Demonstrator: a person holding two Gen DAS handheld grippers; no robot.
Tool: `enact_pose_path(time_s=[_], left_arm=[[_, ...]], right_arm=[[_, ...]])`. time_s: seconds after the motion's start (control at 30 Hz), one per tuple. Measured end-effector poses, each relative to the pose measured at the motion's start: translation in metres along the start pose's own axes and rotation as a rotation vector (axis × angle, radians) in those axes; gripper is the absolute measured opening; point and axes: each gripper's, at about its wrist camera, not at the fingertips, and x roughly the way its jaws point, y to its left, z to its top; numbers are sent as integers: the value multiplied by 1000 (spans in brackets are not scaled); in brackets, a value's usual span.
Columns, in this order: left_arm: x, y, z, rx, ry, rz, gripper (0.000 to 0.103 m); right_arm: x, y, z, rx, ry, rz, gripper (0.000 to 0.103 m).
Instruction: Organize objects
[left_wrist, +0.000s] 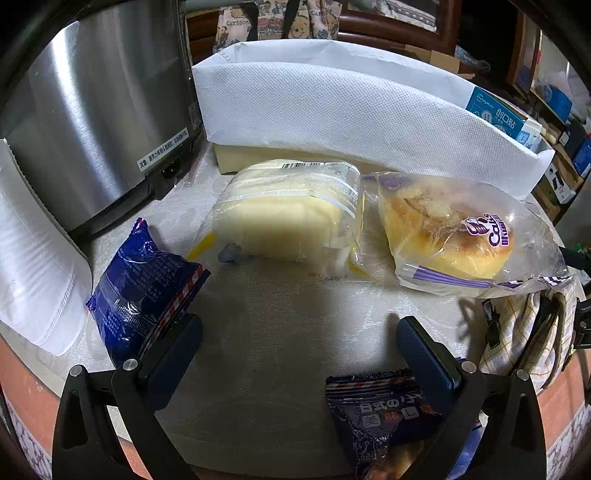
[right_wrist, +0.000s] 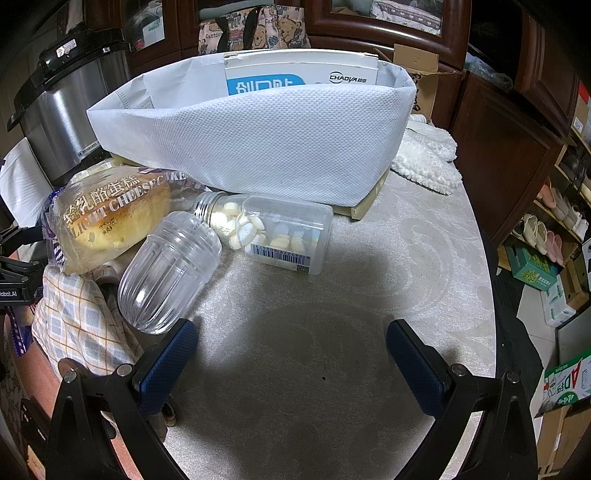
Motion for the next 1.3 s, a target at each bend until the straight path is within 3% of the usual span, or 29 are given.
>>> enact_pose_path(time_s=[1.3], left_arm=[[0, 1, 0, -1, 0, 0, 103]], right_arm=[[-2, 2, -1, 1, 0, -1, 103]])
